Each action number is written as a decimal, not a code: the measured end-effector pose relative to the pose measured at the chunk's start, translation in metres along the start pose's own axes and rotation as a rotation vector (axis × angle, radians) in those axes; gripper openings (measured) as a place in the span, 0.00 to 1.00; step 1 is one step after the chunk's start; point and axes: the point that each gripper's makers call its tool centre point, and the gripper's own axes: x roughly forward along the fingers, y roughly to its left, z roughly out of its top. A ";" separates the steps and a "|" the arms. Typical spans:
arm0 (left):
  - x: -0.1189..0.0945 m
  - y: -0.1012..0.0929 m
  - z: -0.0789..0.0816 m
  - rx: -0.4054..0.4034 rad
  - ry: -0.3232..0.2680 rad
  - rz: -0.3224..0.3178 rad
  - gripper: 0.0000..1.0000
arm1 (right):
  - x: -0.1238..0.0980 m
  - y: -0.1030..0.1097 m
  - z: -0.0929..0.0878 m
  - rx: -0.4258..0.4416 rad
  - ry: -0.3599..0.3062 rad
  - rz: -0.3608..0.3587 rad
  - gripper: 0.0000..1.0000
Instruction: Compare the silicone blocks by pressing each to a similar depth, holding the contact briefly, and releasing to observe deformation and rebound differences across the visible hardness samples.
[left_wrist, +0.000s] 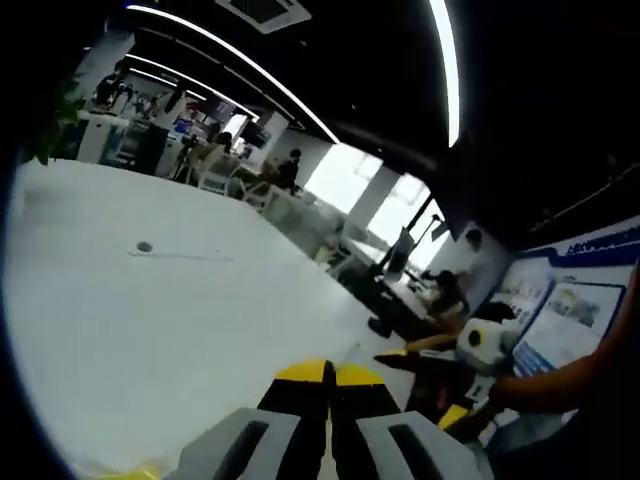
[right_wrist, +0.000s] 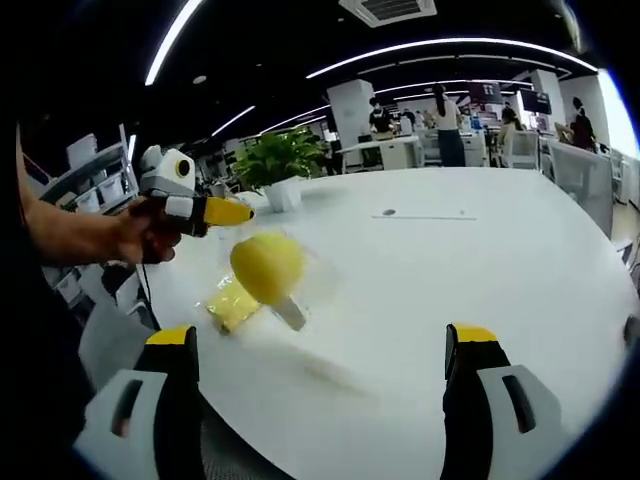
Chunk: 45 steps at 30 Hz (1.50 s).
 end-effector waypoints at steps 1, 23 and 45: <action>-0.001 -0.002 0.003 0.007 -0.007 -0.003 0.00 | 0.001 0.000 0.002 -0.001 -0.003 0.002 0.96; -0.021 -0.046 0.045 0.081 -0.070 -0.111 0.00 | 0.013 0.024 0.051 -0.105 -0.159 0.116 0.96; -0.041 -0.084 0.052 0.050 -0.096 -0.246 0.00 | 0.024 0.085 0.092 -0.072 -0.318 0.395 0.67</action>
